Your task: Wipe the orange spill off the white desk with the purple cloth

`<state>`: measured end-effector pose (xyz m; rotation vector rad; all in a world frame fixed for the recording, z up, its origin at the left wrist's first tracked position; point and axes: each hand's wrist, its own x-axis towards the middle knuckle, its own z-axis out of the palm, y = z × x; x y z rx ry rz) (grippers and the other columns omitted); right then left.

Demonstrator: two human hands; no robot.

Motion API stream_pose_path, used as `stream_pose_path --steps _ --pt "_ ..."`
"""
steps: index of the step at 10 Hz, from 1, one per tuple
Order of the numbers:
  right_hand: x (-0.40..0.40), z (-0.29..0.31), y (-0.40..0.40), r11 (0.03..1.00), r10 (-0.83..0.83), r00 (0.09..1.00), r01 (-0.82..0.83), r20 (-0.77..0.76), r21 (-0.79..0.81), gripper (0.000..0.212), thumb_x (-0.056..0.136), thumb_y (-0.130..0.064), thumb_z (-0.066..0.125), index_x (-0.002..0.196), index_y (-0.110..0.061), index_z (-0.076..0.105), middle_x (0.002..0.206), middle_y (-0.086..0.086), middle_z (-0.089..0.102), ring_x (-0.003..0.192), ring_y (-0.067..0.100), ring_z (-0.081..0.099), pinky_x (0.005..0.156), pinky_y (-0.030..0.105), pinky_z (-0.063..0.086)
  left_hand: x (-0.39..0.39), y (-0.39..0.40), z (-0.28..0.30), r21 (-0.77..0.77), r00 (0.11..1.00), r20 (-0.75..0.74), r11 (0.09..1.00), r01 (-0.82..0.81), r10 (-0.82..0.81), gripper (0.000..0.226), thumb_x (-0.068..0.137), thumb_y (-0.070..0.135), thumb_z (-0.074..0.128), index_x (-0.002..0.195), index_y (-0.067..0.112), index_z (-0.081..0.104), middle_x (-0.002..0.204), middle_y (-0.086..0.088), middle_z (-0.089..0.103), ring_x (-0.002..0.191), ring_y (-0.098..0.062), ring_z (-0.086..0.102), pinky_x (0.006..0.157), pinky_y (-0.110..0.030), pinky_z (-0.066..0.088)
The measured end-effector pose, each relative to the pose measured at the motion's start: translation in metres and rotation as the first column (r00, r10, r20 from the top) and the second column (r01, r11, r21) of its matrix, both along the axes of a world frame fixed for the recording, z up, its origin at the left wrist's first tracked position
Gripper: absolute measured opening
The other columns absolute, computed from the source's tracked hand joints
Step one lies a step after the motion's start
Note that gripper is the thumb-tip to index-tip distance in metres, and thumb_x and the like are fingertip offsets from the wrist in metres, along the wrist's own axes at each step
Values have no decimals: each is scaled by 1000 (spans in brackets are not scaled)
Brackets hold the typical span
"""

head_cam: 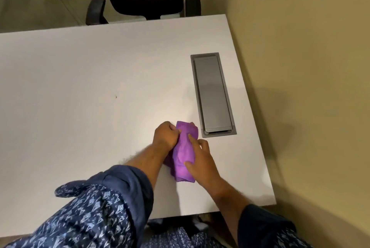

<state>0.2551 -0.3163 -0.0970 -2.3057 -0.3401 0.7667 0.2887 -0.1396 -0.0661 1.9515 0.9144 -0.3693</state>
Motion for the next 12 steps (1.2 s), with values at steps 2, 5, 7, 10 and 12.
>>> stream_pose_path --steps 2,5,7,10,12 --pt "-2 -13 6 996 69 991 -62 115 -62 125 76 -47 86 164 -48 -3 162 0 19 138 30 50 101 43 61 -17 8 -2 -364 989 78 927 -91 127 32 102 11 56 71 14 51 69 -6 51 66 -21 49 61 -29 41" --pt "-18 -14 -4 945 239 892 -122 383 -304 115 82 -70 67 169 -34 2 178 6 5 158 34 29 117 53 42 -67 -5 -5 -19 991 102 996 -91 92 28 90 41 77 91 17 61 85 -2 71 74 -16 66 69 -28 53" --pt "-27 -18 2 935 321 918 -269 233 -230 112 87 -66 59 167 -27 -9 178 0 -18 166 29 -7 132 53 22 -63 -19 -13 -223 989 -33 963 -149 145 8 93 4 64 99 -2 64 84 -20 75 64 -25 67 69 -44 63" --pt "-24 16 5 987 135 957 -106 256 -122 102 89 -79 47 168 -29 6 179 -1 5 165 29 13 127 48 35 -67 9 19 -11 996 86 1000 -14 15 11 93 6 55 96 10 64 94 -10 76 87 -29 71 74 -32 59" --pt "7 44 3 984 144 942 -104 304 -144 95 94 -68 57 167 -27 12 177 -3 10 163 26 19 123 44 43 -82 41 50 385 939 156 894 228 -307 22 97 24 64 118 18 63 126 1 62 117 -22 56 86 -33 51"
